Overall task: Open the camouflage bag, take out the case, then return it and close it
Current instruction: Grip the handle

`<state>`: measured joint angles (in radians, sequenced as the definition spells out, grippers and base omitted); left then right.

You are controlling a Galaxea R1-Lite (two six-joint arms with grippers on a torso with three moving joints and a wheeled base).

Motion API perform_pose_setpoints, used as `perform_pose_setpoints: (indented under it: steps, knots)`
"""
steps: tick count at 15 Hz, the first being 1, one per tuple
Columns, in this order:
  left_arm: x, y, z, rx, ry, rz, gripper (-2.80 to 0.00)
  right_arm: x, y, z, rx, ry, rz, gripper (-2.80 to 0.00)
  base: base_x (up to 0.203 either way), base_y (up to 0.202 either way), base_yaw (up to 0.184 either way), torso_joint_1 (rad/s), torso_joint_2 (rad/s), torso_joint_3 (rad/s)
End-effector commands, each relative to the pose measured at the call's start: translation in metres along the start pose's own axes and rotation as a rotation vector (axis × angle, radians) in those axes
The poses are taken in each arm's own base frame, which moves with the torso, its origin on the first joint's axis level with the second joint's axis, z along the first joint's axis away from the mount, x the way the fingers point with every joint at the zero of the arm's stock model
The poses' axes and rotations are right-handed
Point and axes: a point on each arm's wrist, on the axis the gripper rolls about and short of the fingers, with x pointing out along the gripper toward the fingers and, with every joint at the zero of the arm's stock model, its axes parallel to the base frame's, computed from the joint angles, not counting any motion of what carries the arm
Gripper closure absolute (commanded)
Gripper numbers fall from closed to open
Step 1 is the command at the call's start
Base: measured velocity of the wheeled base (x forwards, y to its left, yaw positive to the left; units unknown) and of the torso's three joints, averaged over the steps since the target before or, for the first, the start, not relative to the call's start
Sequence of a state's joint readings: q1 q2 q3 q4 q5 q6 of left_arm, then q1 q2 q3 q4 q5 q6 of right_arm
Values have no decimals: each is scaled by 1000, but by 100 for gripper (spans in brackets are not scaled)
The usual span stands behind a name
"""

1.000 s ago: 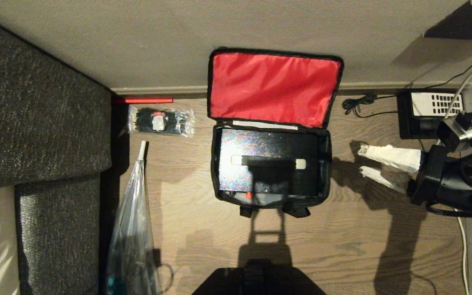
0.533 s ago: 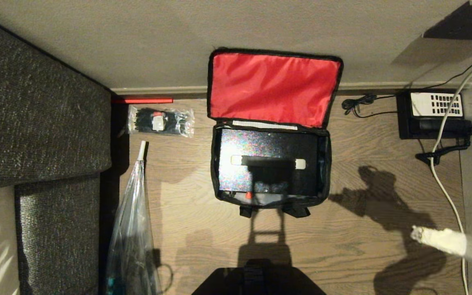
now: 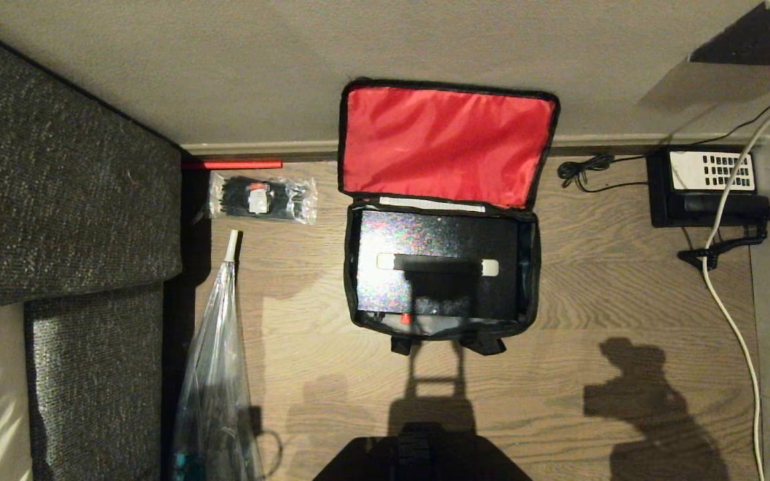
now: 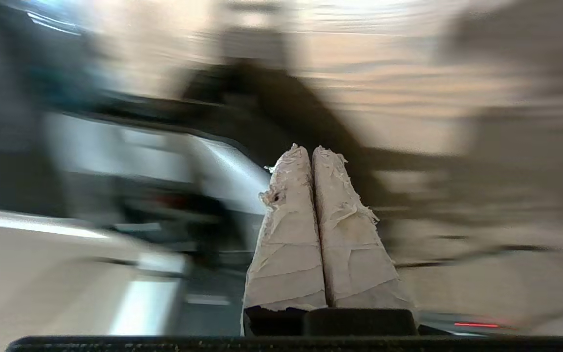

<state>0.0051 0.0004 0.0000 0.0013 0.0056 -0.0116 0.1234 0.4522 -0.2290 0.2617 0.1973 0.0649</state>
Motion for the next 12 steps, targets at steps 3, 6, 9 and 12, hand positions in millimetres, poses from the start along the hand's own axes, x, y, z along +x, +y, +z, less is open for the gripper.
perform_pose_setpoints:
  steps: [3,6,9,12]
  knots:
    - [0,0,-1,-1,1,0,0,-1,-4,-34,-165,-116,-178,0,0,0,0,0,0,0]
    - [0,0,-1,-1,0,-1,0,3,-6,-35,-186,-257,-236,0,0,0,0,0,0,0]
    - [0,0,-1,-1,1,-1,0,-2,-5,-42,-202,-394,-285,0,0,0,0,0,0,0]
    - [0,0,-1,-1,3,0,0,-6,-4,-49,-164,-441,-293,0,0,0,0,0,0,0]
